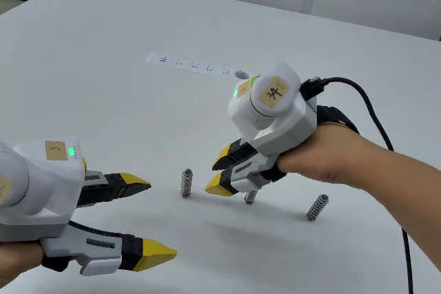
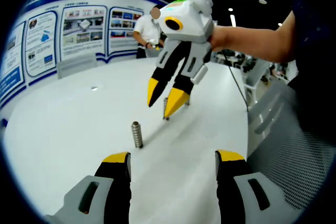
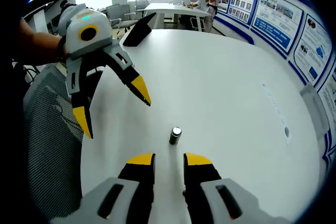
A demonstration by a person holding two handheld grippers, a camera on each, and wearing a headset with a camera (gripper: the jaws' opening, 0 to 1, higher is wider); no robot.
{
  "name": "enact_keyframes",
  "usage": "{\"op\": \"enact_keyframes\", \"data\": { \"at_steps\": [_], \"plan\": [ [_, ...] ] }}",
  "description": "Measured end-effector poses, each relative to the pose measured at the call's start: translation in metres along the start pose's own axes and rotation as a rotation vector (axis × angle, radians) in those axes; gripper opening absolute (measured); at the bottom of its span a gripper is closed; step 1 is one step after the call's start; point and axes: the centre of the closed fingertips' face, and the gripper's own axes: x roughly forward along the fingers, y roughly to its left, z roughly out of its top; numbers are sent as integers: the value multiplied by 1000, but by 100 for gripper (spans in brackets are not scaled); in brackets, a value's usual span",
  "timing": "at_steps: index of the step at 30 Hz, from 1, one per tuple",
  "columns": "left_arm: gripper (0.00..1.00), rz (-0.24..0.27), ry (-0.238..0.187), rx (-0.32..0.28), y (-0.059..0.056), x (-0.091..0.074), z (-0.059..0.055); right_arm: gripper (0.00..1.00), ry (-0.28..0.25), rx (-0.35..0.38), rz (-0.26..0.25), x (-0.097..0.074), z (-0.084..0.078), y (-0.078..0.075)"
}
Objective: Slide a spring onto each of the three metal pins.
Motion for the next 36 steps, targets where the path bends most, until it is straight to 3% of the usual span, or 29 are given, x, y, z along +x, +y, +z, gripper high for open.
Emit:
{"op": "enact_keyframes", "data": {
  "at_steps": [15, 36],
  "plan": [
    [68, -5, 0, 17, -6, -2, 5, 25, -84, 96, -55, -28, -27, 24],
    [71, -9, 14, 14, -15, -4, 4, 29, -160, 233, -146, -64, -75, 37]
  ]
}}
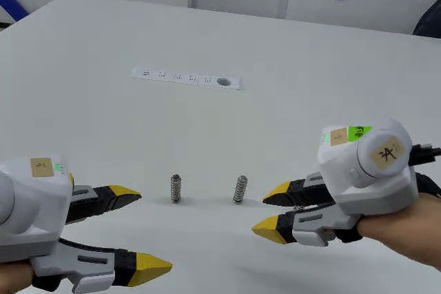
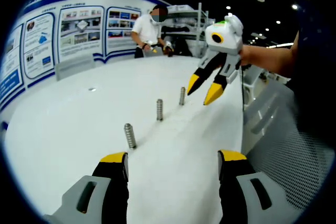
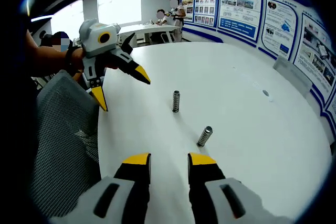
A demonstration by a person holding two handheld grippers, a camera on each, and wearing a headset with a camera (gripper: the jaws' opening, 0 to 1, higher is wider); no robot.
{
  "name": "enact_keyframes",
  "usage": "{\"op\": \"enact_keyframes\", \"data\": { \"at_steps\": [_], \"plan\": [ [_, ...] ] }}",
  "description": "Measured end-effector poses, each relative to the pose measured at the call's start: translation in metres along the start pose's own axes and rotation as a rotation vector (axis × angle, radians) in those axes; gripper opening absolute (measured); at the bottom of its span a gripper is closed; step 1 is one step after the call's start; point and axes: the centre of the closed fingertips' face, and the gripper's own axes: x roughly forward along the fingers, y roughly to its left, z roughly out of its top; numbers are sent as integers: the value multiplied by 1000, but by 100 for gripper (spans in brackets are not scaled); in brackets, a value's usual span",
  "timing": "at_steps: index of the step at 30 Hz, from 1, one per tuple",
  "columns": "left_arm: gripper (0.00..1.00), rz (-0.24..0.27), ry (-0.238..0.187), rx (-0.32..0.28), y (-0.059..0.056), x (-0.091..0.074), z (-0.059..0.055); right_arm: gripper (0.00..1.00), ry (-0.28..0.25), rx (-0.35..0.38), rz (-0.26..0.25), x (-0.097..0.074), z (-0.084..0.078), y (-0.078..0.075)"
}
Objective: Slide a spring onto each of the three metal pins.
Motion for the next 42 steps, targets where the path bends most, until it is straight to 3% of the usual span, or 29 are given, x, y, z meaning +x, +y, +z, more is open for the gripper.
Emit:
{"op": "enact_keyframes", "data": {
  "at_steps": [26, 30, 42],
  "plan": [
    [72, 0, 2, -12, -4, 4, -1, 41, -96, 154, -160, -53, -54, -38],
    [72, -2, 2, -15, -4, 5, -4, 44, -124, 165, -182, -59, -61, -44],
    [72, -5, -2, -27, 0, 5, -8, 53, -145, 144, -211, -65, -75, -45]
  ]
}}
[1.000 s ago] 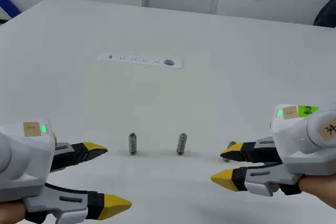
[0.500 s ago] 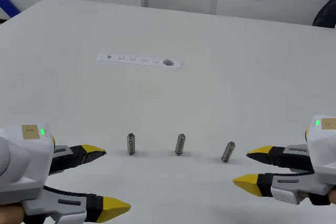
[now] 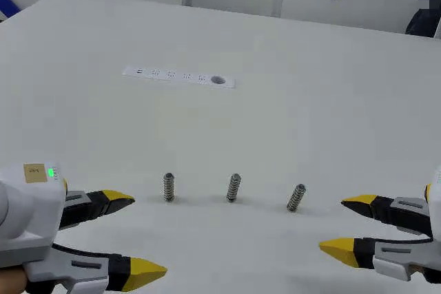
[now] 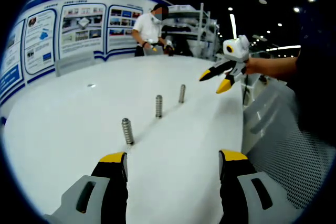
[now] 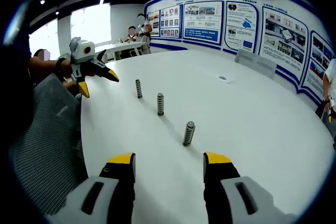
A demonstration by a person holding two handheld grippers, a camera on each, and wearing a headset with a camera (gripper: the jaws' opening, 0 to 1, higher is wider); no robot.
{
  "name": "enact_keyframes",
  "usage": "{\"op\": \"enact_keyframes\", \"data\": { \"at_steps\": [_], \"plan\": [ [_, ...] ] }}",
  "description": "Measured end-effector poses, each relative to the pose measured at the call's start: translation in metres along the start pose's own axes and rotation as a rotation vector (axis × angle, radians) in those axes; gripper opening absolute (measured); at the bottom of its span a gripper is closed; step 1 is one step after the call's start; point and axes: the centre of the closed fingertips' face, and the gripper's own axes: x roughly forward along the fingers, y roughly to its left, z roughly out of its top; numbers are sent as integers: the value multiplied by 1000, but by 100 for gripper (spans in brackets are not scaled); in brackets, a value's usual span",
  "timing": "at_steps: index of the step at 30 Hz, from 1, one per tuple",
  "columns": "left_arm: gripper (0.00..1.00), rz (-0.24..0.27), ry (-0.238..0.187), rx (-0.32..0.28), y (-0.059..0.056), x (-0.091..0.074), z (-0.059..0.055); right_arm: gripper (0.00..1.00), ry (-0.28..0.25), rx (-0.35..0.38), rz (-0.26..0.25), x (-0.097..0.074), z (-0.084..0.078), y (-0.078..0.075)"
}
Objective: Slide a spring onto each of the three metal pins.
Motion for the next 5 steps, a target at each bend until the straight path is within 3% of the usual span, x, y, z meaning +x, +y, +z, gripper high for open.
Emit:
{"op": "enact_keyframes", "data": {
  "at_steps": [5],
  "plan": [
    [72, -1, -3, -6, 1, 0, -2, 56, -9, -8, -9, -3, -1, 1]
  ]
}}
